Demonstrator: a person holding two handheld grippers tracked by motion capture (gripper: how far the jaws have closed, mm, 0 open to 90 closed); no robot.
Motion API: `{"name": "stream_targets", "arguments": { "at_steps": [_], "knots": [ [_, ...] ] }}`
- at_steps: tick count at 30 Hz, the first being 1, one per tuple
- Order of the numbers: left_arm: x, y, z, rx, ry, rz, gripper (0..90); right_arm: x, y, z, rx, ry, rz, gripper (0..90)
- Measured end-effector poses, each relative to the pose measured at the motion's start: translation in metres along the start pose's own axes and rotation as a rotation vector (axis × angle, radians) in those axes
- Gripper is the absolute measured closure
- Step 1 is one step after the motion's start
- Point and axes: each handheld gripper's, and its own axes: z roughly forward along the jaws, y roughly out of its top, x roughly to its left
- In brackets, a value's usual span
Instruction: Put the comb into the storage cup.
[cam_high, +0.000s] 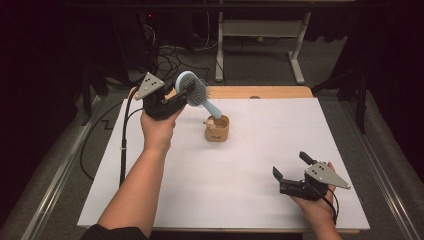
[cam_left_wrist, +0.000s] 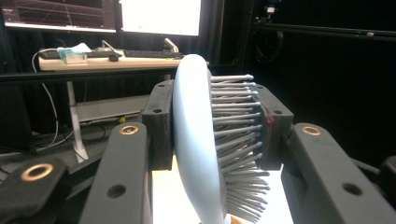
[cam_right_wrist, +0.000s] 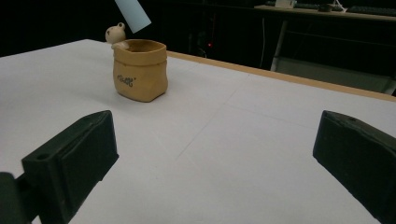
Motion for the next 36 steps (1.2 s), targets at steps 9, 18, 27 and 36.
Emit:
{"name": "stream_targets", "arguments": {
  "at_steps": [9,18,27,36],
  "knots": [
    [0.000,-0.007,0.010,0.032,-0.002,-0.001,58.1,-0.001,0.000,-0.001,-0.004,0.000,0.006,0.2],
    [-0.002,-0.014,0.017,0.057,0.006,-0.002,58.1,-0.001,0.000,-0.001,-0.007,0.000,0.011,0.2],
    [0.001,-0.019,0.019,0.066,-0.003,-0.021,58.0,-0.001,0.000,-0.001,-0.005,0.002,0.022,0.2],
    [0.004,-0.020,0.023,0.070,-0.007,-0.036,58.1,-0.002,-0.001,0.000,-0.005,0.003,0.028,0.2]
  ]
}}
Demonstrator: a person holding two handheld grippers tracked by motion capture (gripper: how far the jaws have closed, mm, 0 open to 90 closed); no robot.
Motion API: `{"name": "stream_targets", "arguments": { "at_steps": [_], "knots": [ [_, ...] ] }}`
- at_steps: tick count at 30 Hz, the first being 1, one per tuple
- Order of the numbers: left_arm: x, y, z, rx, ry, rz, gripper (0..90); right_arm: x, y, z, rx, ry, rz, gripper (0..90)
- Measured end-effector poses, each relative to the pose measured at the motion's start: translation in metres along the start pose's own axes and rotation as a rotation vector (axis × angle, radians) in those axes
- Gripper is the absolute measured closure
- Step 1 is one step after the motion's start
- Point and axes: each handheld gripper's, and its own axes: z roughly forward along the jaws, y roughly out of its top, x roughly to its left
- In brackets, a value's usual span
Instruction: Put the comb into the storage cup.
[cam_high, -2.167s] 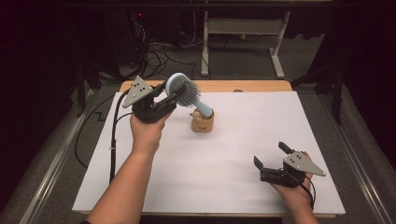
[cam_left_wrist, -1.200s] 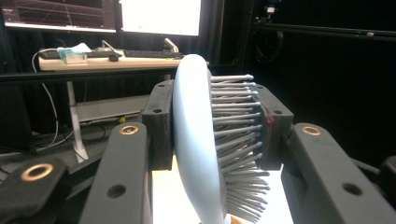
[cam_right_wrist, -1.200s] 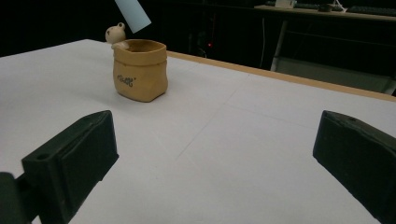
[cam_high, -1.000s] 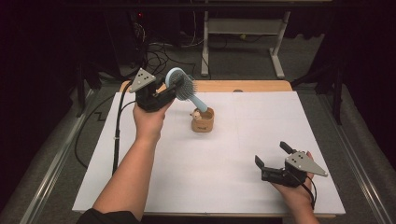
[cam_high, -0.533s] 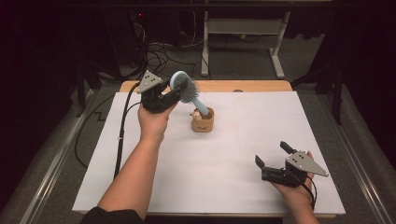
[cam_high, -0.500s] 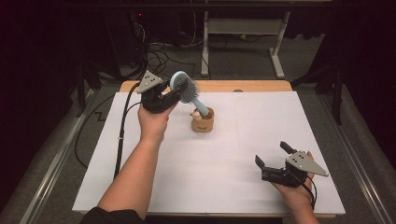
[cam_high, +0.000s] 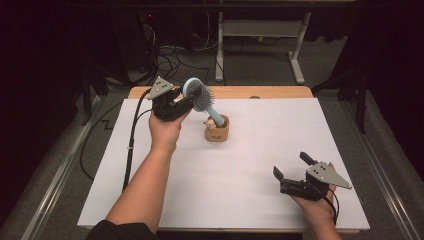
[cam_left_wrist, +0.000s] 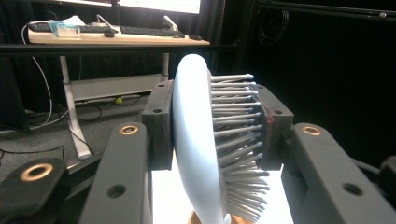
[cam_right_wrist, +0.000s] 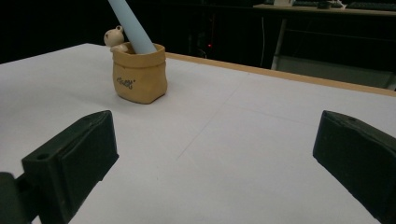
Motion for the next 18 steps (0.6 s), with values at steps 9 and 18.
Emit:
{"name": "stream_targets", "arguments": {
  "at_steps": [9,18],
  "knots": [
    [0.0006,-0.0019,0.0050,0.010,-0.008,-0.009,58.1,0.0015,0.0003,0.0001,0.001,0.000,-0.005,0.2],
    [0.0006,-0.0031,0.0074,0.012,-0.008,-0.011,58.0,0.0011,0.0003,-0.0004,-0.004,-0.003,-0.004,0.2]
  ]
}}
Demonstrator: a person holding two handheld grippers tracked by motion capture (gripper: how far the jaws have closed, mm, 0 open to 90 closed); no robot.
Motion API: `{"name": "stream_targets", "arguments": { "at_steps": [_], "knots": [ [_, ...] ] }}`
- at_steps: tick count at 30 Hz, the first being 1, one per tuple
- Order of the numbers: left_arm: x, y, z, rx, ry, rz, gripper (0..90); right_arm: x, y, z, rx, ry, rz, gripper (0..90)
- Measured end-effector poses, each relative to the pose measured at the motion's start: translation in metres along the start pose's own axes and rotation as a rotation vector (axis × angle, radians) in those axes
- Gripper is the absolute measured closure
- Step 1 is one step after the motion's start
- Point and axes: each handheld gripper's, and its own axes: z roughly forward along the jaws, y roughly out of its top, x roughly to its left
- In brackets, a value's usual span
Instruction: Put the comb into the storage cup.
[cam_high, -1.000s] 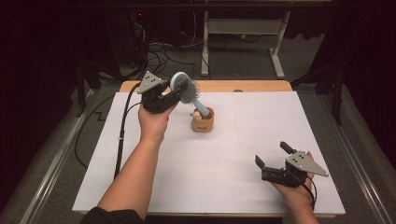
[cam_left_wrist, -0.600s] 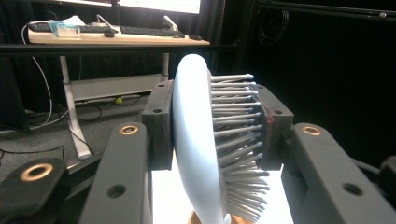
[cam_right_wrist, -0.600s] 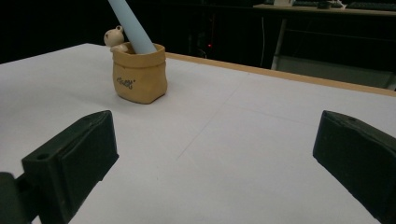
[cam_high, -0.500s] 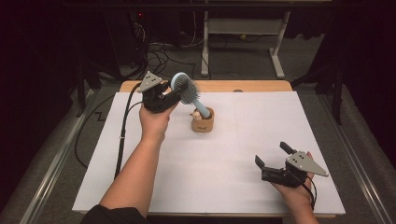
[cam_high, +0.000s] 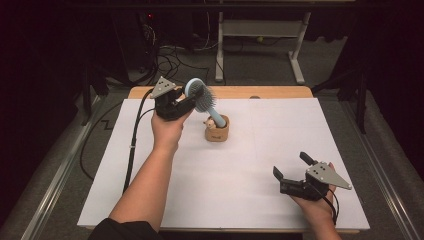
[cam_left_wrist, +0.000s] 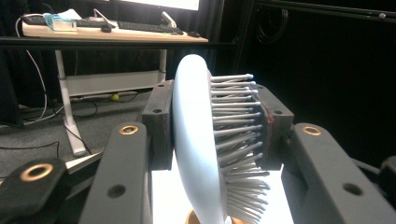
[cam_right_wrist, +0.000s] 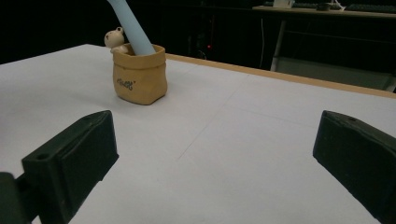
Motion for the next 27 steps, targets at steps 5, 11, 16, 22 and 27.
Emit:
{"name": "stream_targets", "arguments": {
  "at_steps": [5,11,16,22,27],
  "knots": [
    [-0.001,0.000,0.001,0.002,0.004,0.005,58.0,0.000,0.000,-0.001,-0.004,-0.003,0.001,0.2],
    [-0.002,-0.005,0.006,0.036,0.019,0.022,57.8,0.000,0.000,-0.001,-0.004,-0.003,0.005,0.2],
    [-0.004,-0.008,0.009,0.038,0.017,0.022,57.7,-0.001,0.000,-0.001,-0.003,-0.005,0.003,0.2],
    [-0.005,-0.009,0.011,0.039,0.014,0.020,57.6,0.000,0.000,0.000,-0.001,-0.002,0.001,0.2],
    [-0.005,-0.011,0.013,0.042,0.014,0.018,57.6,0.000,0.000,0.000,-0.002,-0.001,0.001,0.2]
  ]
}}
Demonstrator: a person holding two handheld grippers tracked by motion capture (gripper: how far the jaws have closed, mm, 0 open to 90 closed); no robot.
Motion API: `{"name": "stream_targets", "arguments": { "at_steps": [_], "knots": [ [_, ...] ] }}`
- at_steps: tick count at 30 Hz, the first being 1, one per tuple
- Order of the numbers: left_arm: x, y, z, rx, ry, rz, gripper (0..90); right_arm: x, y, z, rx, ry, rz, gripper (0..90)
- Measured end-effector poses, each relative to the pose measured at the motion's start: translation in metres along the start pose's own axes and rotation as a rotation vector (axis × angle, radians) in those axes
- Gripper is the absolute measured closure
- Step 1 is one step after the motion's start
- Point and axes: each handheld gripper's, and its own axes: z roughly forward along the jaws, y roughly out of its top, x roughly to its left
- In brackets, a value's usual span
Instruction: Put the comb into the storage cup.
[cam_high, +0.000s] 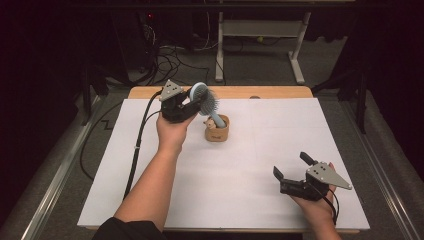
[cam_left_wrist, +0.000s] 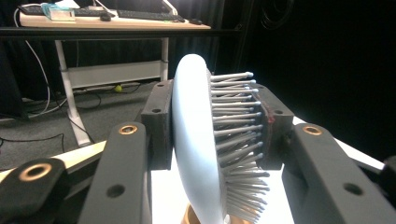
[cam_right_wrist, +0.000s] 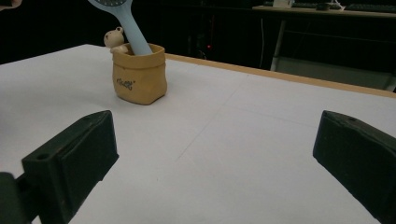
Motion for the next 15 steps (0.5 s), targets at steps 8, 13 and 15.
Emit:
{"name": "stream_targets", "arguments": {
  "at_steps": [8,13,15],
  "knots": [
    [0.0002,-0.0045,0.0037,0.007,0.002,-0.007,57.6,-0.0006,-0.0001,-0.0002,0.003,0.000,0.005,0.2],
    [0.0008,-0.0063,0.0041,0.005,0.005,-0.009,57.5,-0.0005,0.0001,-0.0006,0.001,-0.002,0.002,0.2],
    [0.0012,-0.0073,0.0044,0.002,0.005,-0.014,57.5,-0.0004,0.0000,-0.0006,0.002,-0.002,0.002,0.2]
  ]
}}
